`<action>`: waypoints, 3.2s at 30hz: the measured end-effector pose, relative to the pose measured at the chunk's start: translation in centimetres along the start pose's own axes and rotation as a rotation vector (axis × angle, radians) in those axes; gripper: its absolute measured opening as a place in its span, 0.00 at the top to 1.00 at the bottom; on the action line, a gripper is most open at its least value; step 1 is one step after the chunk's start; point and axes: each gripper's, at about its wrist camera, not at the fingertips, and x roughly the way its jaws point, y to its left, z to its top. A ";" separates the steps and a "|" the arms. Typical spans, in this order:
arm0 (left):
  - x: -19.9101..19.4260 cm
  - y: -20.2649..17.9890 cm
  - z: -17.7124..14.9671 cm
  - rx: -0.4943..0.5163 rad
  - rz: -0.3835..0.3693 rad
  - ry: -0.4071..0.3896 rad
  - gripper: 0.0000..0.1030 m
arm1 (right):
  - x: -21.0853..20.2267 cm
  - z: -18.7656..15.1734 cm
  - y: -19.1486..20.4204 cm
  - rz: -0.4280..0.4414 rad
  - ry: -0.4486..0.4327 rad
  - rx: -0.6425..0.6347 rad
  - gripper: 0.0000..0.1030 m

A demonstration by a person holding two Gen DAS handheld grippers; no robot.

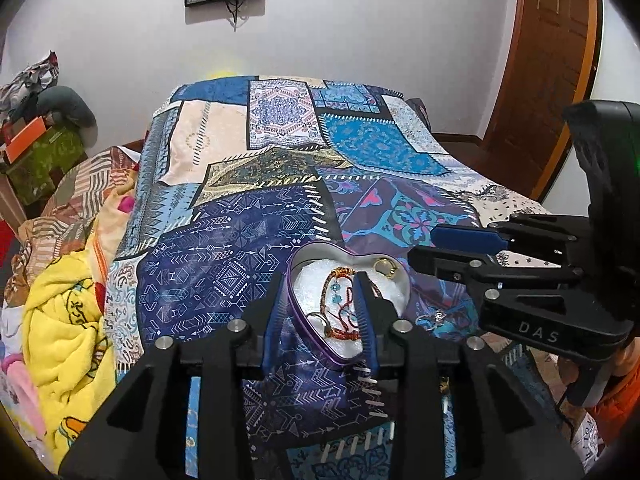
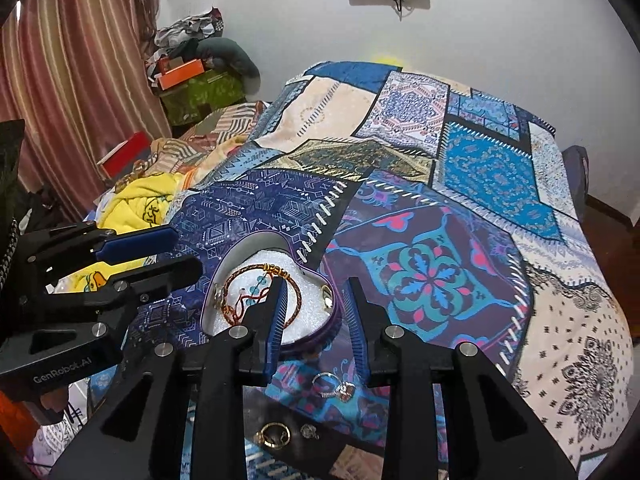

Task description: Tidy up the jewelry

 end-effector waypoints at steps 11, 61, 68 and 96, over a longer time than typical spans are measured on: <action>-2.0 -2.2 -1.1 0.010 -0.006 0.016 0.57 | -3.6 -1.8 -1.4 -0.060 -0.010 0.016 0.74; 0.6 -4.6 -7.5 0.019 -0.091 0.146 0.94 | 0.6 -7.9 -0.5 0.100 0.183 0.092 0.73; 1.3 -4.3 -7.9 0.006 -0.103 0.161 0.94 | 1.6 -7.9 1.4 0.066 0.178 0.001 0.76; 2.2 -5.2 -8.0 0.088 -0.073 0.160 0.62 | -0.6 -6.7 1.1 0.100 0.085 0.032 0.91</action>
